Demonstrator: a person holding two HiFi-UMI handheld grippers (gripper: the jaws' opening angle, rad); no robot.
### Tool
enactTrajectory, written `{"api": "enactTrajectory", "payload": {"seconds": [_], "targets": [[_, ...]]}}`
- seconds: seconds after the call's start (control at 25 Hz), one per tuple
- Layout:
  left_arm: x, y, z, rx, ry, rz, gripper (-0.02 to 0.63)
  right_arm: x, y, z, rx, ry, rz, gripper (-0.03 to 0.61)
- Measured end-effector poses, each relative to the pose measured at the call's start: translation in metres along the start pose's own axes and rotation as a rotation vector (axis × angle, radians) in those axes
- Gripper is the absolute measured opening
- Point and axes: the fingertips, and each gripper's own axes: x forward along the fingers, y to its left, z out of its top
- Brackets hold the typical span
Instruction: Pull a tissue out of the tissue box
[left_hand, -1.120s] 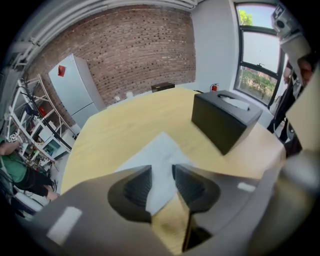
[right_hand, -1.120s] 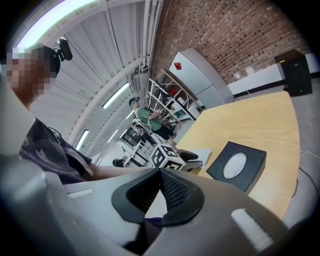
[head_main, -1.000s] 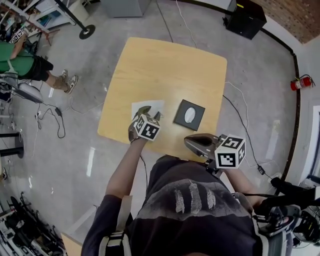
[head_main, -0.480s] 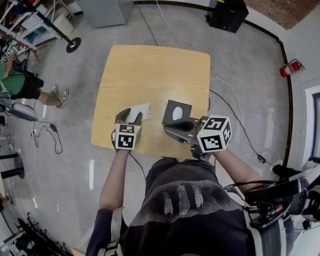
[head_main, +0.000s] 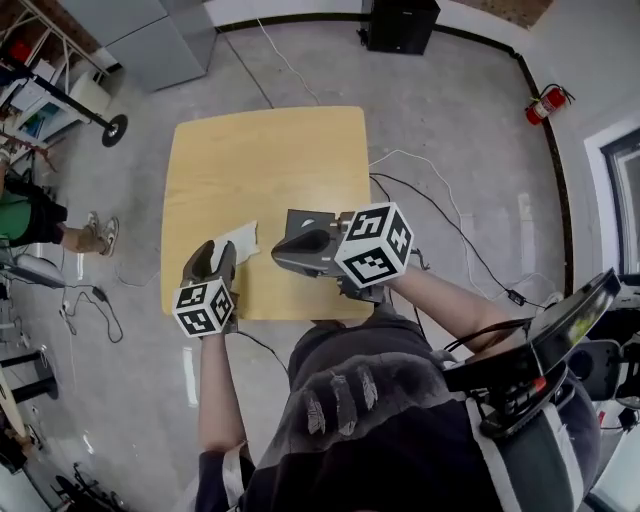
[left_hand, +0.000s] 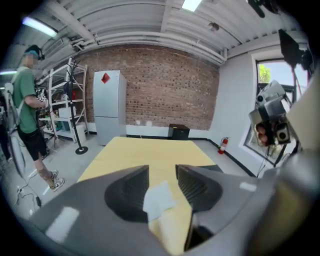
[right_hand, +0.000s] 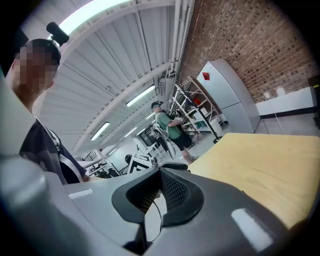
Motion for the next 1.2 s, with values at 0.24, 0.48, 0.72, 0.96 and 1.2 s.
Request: {"api": "enactTrajectory", "payload": {"seconds": [0.24,0.48,0.72,0.96,1.2], "targets": [[-0.024,-0.022,0.005,-0.077,-0.027,0.069,0.056,-0.033,0.000,-0.005,0.023,-0.006,0.053,-0.002],[-0.040,-0.082,0.043,-0.178,-0.154,0.037,0.002,-0.074,0.000,-0.004,0.050,-0.054,0.112,-0.002],[-0.067,-0.155,0.081,-0.168,-0.294,-0.002,0.001,-0.105,0.009,-0.014,-0.015,0.004,0.184,-0.002],[-0.078,-0.179,0.060,-0.134,-0.248,0.111,0.000,-0.117,0.016,-0.017,-0.007,0.005,0.300,-0.002],[-0.151,-0.138,0.030,-0.169,-0.244,0.229,0.000,-0.057,0.073,-0.023,-0.010,0.073,0.391,-0.002]]}}
